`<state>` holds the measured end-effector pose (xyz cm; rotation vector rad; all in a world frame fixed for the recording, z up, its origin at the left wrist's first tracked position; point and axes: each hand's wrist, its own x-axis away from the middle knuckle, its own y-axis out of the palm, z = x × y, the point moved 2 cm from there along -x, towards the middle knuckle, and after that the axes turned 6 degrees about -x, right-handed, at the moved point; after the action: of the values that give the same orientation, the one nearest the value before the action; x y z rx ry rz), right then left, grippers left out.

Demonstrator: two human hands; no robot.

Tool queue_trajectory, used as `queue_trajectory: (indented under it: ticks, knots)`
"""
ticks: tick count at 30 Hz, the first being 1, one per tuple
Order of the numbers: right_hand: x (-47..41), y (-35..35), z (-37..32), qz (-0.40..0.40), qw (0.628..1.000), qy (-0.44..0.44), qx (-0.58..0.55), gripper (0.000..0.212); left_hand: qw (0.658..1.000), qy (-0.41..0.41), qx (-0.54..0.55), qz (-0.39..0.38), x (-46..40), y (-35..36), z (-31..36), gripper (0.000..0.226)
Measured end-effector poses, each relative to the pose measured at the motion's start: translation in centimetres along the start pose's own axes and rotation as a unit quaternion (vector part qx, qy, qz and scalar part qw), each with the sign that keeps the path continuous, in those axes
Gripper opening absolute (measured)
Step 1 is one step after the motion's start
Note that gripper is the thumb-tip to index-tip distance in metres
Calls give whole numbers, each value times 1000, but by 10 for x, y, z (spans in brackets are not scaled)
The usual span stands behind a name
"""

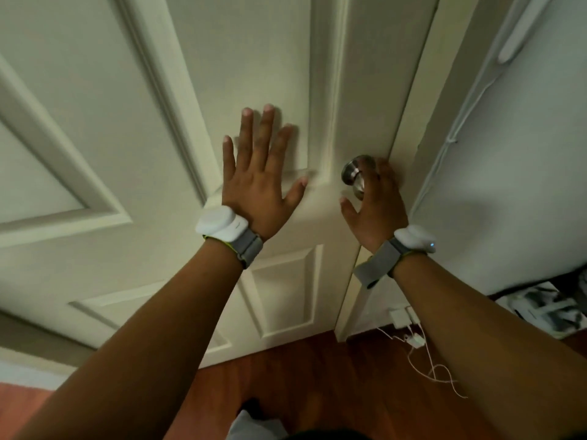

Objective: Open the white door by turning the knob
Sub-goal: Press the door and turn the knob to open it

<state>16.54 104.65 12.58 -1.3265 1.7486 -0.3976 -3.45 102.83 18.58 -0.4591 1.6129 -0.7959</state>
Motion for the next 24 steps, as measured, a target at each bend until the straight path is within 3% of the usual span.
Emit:
queue_trajectory:
  ticks: [9, 14, 19, 24]
  knots:
    - [-16, 6, 15, -3, 999, 45, -16, 41, 999, 24, -25, -32, -8, 21, -8, 77]
    - [-17, 6, 15, 39, 991, 61, -116, 36, 998, 17, -35, -46, -9, 26, -8, 80]
    - [-17, 9, 15, 99, 964, 139, -204, 28, 998, 21, -40, -34, -10, 30, -7, 82]
    - [-16, 14, 13, 110, 916, 235, -306, 24, 999, 21, -41, -10, -10, 33, -6, 83]
